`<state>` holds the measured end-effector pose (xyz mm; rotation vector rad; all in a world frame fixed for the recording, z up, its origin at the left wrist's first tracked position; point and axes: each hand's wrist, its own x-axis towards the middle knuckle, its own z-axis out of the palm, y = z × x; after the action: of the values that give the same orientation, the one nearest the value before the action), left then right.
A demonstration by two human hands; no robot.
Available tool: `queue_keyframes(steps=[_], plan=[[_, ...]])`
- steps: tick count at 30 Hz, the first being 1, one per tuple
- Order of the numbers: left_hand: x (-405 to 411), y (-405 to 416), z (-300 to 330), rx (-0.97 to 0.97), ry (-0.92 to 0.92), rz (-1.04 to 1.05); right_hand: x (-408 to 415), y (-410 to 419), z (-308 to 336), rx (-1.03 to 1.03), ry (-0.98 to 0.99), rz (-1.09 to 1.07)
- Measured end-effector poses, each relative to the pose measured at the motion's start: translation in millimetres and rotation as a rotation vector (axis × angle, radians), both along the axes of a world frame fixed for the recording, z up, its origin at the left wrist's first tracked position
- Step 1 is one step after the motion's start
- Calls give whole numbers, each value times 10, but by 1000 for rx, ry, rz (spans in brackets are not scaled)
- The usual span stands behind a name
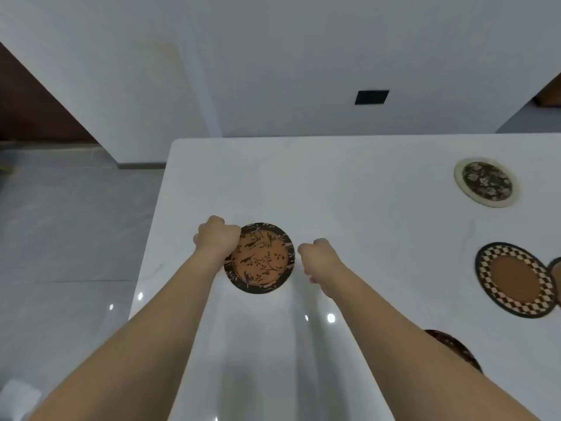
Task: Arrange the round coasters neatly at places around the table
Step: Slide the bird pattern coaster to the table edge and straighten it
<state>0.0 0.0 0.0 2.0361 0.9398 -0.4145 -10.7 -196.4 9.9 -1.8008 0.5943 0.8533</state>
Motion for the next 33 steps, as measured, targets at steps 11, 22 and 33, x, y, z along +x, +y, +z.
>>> queue_keyframes(steps=[11,22,33], plan=[[-39,252,-613,-152,-106,-109,-17,582,-604,-303,-131,-66],[-284,1638,-541,-104,-375,54,-82,1597,-679,-628,-722,497],[-466,1779,-904,-25,-672,137,-198,1820,-1019,-713,-962,472]])
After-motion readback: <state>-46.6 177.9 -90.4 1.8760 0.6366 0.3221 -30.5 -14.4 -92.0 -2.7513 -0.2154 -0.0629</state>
